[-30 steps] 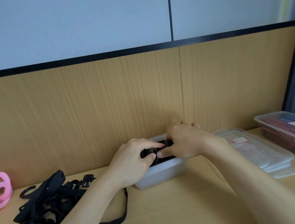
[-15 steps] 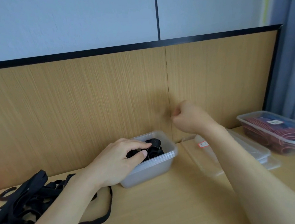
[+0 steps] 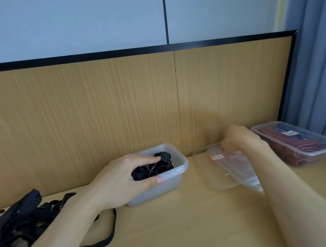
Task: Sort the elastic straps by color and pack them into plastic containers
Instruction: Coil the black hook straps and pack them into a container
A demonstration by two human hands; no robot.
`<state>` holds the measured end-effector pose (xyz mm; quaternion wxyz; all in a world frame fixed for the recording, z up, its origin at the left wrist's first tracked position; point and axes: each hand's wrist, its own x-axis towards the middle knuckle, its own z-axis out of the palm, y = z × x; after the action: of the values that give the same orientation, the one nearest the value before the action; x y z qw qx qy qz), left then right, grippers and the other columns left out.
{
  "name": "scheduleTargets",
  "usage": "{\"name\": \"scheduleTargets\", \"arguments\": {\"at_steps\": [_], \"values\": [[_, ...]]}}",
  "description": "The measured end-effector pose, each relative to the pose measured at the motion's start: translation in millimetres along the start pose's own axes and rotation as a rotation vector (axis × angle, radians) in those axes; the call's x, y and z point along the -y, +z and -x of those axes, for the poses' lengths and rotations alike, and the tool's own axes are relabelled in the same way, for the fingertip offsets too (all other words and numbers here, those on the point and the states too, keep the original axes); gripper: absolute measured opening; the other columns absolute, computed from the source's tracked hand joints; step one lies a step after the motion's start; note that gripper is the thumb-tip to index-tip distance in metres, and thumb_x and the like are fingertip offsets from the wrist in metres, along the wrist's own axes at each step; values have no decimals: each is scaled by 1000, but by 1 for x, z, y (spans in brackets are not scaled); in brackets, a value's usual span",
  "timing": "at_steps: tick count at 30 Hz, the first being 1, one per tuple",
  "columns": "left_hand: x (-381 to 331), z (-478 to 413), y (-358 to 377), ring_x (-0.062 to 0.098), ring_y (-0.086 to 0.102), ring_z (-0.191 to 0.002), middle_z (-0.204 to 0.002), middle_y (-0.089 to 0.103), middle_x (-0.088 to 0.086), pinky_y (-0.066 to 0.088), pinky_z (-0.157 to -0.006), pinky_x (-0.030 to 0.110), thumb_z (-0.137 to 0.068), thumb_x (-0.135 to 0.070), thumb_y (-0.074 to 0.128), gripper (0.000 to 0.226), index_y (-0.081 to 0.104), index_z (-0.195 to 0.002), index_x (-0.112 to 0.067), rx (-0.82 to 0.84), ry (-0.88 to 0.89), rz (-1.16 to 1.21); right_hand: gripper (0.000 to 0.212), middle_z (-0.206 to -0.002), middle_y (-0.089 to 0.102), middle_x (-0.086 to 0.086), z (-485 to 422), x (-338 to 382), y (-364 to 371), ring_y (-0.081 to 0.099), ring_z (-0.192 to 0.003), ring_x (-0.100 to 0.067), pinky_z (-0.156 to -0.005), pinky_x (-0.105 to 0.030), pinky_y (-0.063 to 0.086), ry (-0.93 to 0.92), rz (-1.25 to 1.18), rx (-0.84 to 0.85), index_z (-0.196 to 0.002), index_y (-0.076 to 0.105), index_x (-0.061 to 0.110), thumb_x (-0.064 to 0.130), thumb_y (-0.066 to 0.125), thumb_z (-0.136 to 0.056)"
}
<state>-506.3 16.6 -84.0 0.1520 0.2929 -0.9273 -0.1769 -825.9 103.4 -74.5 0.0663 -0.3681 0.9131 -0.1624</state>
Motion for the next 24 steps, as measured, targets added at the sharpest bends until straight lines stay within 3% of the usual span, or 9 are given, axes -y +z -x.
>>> {"name": "scheduleTargets", "arguments": {"at_steps": [3, 5, 7, 12, 17, 20, 24], "values": [[0, 1, 0, -13, 34, -135, -138, 44, -39, 29, -110, 21, -78, -80, 57, 63, 45, -137, -63, 1, -1, -18, 13, -66, 66, -11, -4, 0, 1, 65, -62, -26, -53, -26, 46, -36, -78, -23, -74, 65, 3, 2, 58, -85], [0, 1, -1, -10, 34, -137, -141, 44, -38, 30, -115, 27, -77, -81, 56, 63, 42, -136, -66, 5, -13, -9, 14, -79, 70, -15, -8, 3, -2, 69, -75, -31, -66, -33, 56, -132, -210, -21, -81, 66, 6, 2, 55, -90], [0, 1, -1, -7, 35, -138, -143, 45, -36, 32, -116, 31, -78, -80, 57, 62, 41, -137, -67, 6, -17, -2, 20, -82, 69, -11, -6, 10, -7, 71, -76, -30, -76, -36, 56, -273, -330, -45, -81, 66, 14, 0, 54, -92], [1, 1, -3, -12, 36, -136, -142, 44, -41, 34, -112, 25, -77, -78, 59, 62, 44, -135, -66, 20, -1, 46, 27, -72, 61, 3, 10, 26, -15, 58, -63, -17, -60, -27, 43, -557, -443, -209, -84, 69, 25, 4, 57, -96], [1, 2, -7, -13, 24, -144, -152, 37, -33, 27, -118, 29, -80, -68, 69, 58, 48, -134, -64, 54, -2, 84, 27, -75, 62, 4, 18, 29, -21, 55, -57, -15, -57, -25, 45, -591, -633, -310, -83, 69, 26, 6, 58, -97], [0, 3, -11, -12, 15, -147, -158, 34, -23, 19, -124, 38, -84, -59, 72, 55, 49, -134, -63, 102, -4, 101, 27, -61, 60, 15, 27, 35, -22, 53, -48, -3, -52, -12, 42, -613, -865, -290, -84, 71, 22, 1, 60, -97], [-2, 4, -18, -16, 4, -147, -162, 27, -22, 10, -124, 36, -86, -55, 73, 55, 48, -135, -63, 200, 2, 132, 26, -61, 63, 14, 55, 71, 1, 57, -53, -4, -58, -15, 46, -717, -919, -223, -85, 73, 26, 4, 62, -97]]}}
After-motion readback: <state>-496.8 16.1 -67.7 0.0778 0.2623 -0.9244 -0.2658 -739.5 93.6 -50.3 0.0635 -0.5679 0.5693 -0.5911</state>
